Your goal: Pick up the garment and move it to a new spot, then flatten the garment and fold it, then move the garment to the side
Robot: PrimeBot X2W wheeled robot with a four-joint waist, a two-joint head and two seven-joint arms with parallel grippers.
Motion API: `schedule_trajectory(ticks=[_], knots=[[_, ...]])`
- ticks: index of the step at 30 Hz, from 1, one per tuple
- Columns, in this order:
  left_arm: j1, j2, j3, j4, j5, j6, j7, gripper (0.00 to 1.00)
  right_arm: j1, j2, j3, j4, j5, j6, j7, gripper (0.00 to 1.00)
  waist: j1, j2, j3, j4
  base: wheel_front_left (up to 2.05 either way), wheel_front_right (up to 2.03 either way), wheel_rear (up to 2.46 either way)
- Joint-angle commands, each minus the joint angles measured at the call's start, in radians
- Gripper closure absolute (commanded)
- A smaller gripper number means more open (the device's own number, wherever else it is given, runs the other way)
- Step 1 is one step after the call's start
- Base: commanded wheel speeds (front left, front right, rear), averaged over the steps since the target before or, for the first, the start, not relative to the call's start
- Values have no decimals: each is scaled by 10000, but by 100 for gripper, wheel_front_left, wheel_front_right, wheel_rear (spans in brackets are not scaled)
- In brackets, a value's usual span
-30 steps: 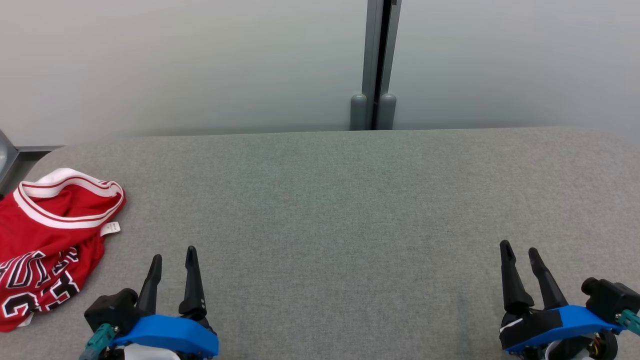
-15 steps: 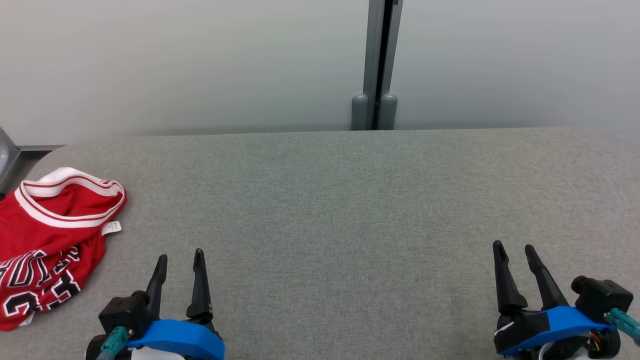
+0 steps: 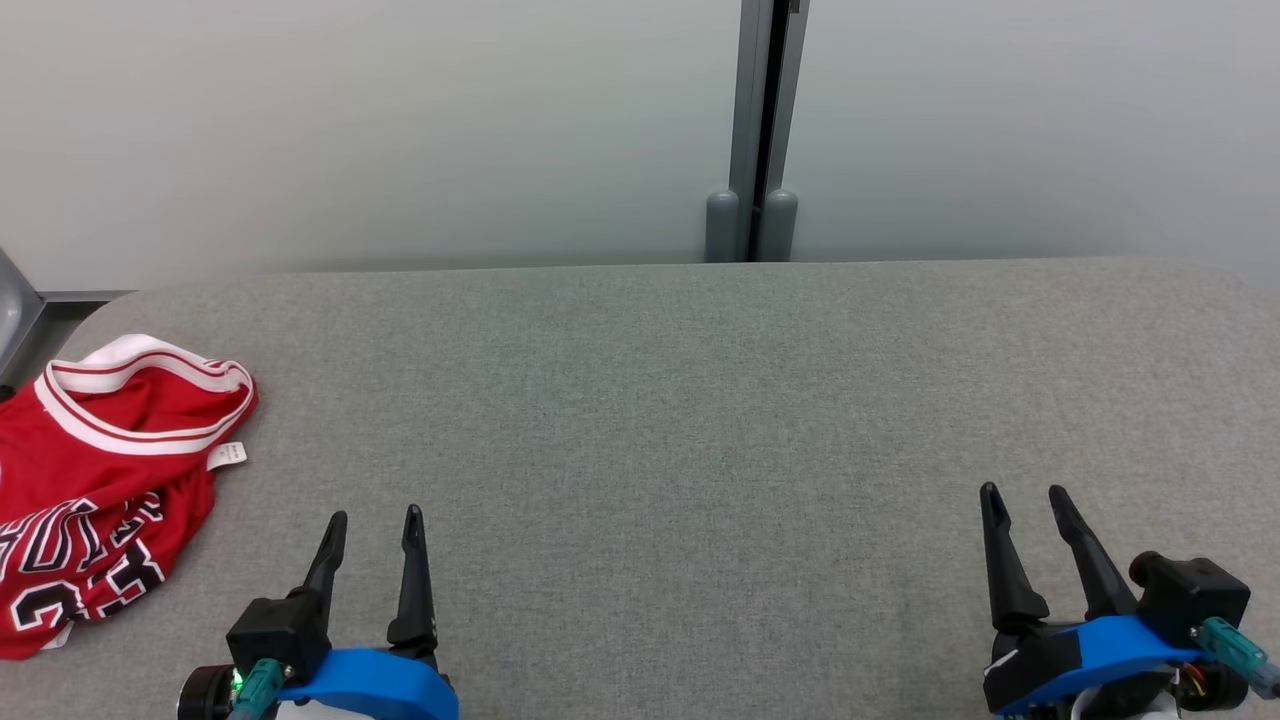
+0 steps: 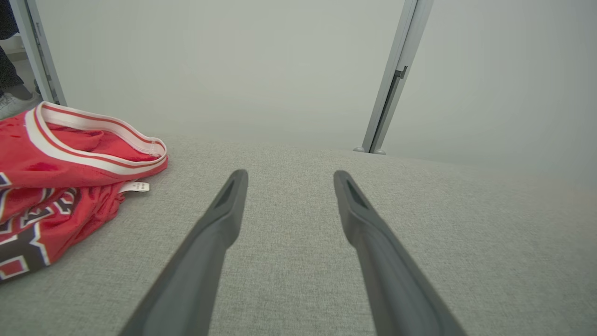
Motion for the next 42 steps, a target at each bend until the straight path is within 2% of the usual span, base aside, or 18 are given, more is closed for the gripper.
schedule_trajectory(ticks=[1, 17, 29, 33, 42], knots=[[-20, 82, -36, -3, 186, 98, -105, 0, 4, -79, -15, -41, -233, 25, -88, 0, 0, 0, 3, 8, 0, 0, 0], [-40, 146, -163, 20, 845, 262, -280, 0, 8, -84, 68, 72, -1049, 27, -453, 0, 0, 0, 62, 26, 0, 0, 0], [-105, 172, -309, -6, 693, 307, -227, 0, 32, -81, 6, 141, -911, 26, -508, 0, 0, 0, 98, 144, 0, 0, 0], [-232, 161, -336, -33, 696, 331, -227, 0, 95, -77, -67, 99, -940, 26, -505, 0, 0, 0, 153, 618, 0, 0, 0], [-162, 300, -293, -44, 648, 464, -269, 0, 90, -74, -149, 29, -930, 26, -497, 0, 0, 0, 333, 2703, 0, 0, 0]])
